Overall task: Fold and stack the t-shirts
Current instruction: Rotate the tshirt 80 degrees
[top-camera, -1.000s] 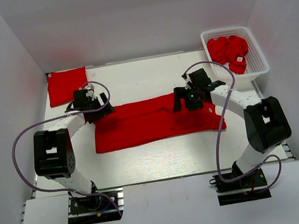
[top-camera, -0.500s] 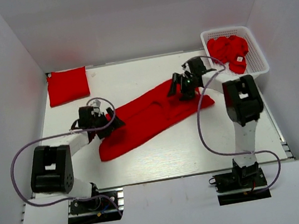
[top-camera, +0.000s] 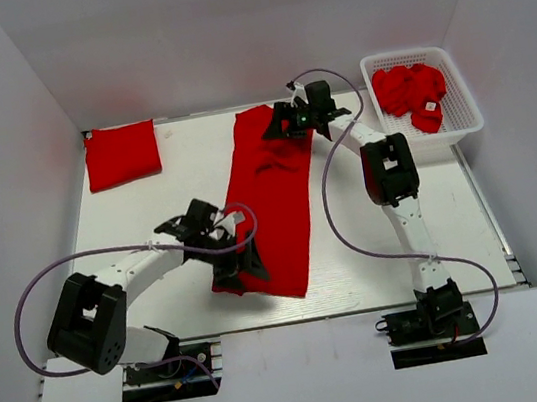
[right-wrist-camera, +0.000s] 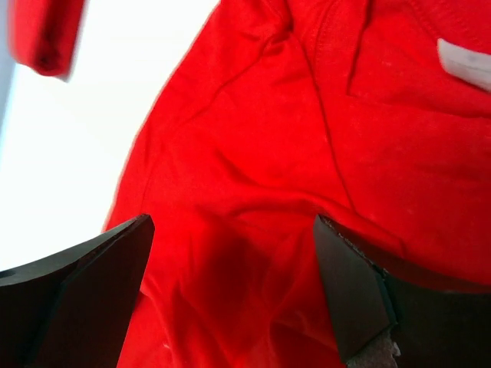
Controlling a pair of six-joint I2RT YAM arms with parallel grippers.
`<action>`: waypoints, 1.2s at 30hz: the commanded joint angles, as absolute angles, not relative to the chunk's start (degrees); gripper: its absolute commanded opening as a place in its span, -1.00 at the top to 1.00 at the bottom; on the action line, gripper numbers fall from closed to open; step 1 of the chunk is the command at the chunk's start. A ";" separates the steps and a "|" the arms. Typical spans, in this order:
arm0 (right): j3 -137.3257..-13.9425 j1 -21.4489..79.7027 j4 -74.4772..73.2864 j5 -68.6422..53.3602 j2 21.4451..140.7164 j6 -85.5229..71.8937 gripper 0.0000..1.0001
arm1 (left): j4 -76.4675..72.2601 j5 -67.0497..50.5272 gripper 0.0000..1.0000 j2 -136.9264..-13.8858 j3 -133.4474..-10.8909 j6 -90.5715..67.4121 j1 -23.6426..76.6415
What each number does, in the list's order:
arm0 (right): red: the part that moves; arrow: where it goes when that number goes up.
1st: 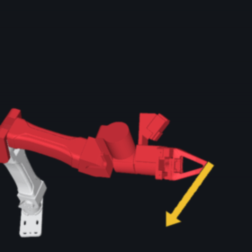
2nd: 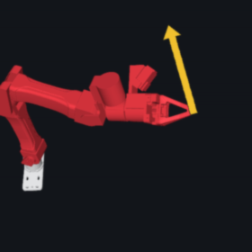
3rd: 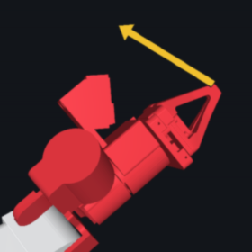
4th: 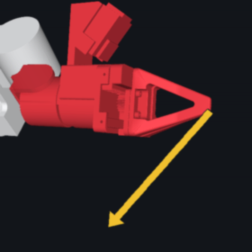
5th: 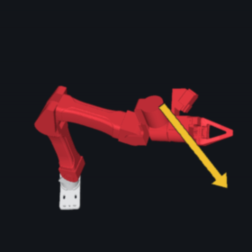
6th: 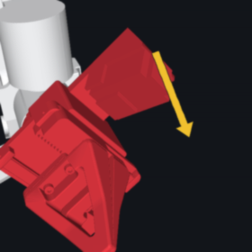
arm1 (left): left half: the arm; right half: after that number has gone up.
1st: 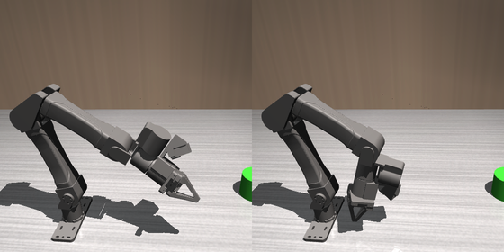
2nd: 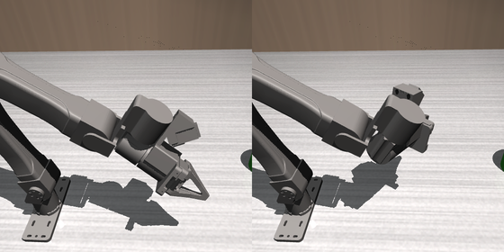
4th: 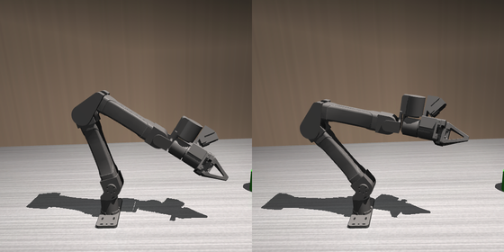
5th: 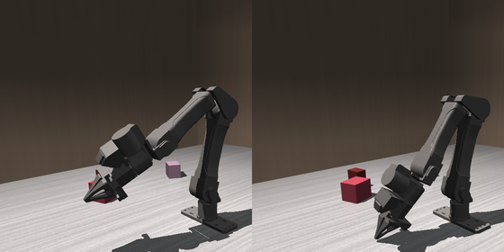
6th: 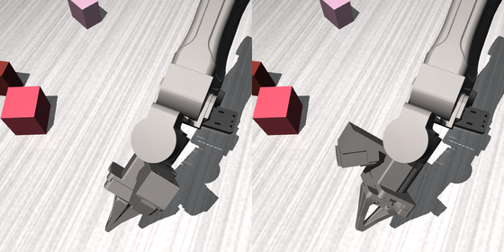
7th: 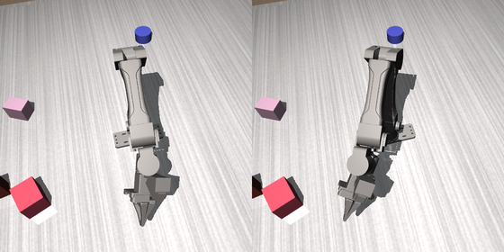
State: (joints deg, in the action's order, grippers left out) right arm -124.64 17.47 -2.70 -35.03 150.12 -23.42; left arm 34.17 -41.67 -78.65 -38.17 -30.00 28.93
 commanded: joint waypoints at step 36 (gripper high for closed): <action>-127.17 28.57 -35.33 14.16 149.14 -21.89 -0.81 | 26.81 4.40 -1.00 -87.80 -68.03 -22.41 5.80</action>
